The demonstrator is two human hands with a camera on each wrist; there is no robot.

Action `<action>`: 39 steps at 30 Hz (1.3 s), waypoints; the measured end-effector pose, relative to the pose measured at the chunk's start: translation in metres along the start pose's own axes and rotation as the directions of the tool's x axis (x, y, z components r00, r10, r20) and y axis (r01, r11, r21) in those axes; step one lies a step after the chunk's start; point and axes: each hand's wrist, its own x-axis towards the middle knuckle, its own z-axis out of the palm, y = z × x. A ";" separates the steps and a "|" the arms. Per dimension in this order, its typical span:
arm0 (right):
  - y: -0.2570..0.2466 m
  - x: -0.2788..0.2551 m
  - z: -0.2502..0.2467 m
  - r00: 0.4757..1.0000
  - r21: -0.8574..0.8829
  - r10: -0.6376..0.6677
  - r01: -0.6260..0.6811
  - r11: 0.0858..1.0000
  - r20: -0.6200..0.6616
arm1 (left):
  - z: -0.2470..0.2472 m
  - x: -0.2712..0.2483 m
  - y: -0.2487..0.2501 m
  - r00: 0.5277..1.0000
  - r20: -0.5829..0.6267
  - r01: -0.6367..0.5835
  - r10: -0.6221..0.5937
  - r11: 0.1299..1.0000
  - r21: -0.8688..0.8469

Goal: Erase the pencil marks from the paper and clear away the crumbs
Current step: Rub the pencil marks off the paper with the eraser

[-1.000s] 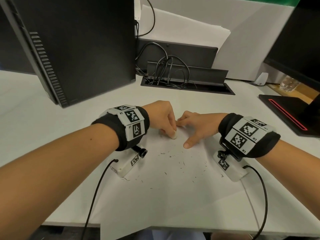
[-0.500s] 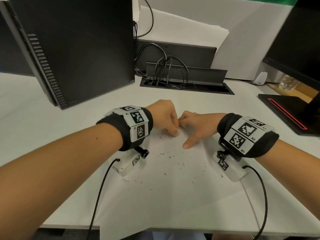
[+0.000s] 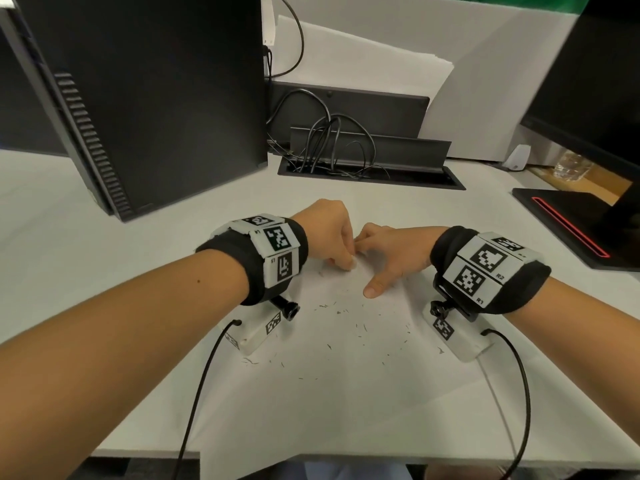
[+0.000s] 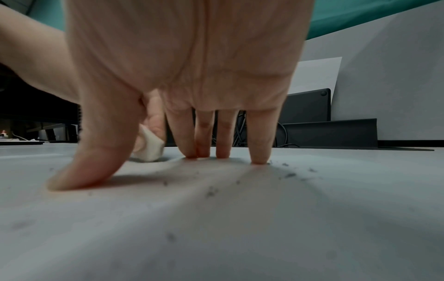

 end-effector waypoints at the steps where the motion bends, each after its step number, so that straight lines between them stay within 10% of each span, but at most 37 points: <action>1: 0.000 0.000 0.000 1.000 -0.006 -0.001 0.001 1.000 -0.002 | 0.001 0.000 0.001 1.000 0.009 -0.006 0.006 1.000 0.003; 27: 0.000 0.001 0.001 0.998 -0.016 0.059 -0.059 0.998 -0.008 | -0.015 -0.028 -0.019 0.994 -0.004 0.106 -0.106 0.994 -0.021; 32: 0.000 0.001 0.000 0.998 -0.011 0.060 -0.061 0.998 -0.010 | -0.015 -0.036 -0.015 0.983 0.162 0.103 -0.088 0.991 -0.085; 39: 0.000 0.000 0.001 0.998 -0.012 0.064 -0.064 0.998 -0.009 | -0.027 -0.021 -0.016 0.988 -0.113 0.098 -0.103 0.994 -0.052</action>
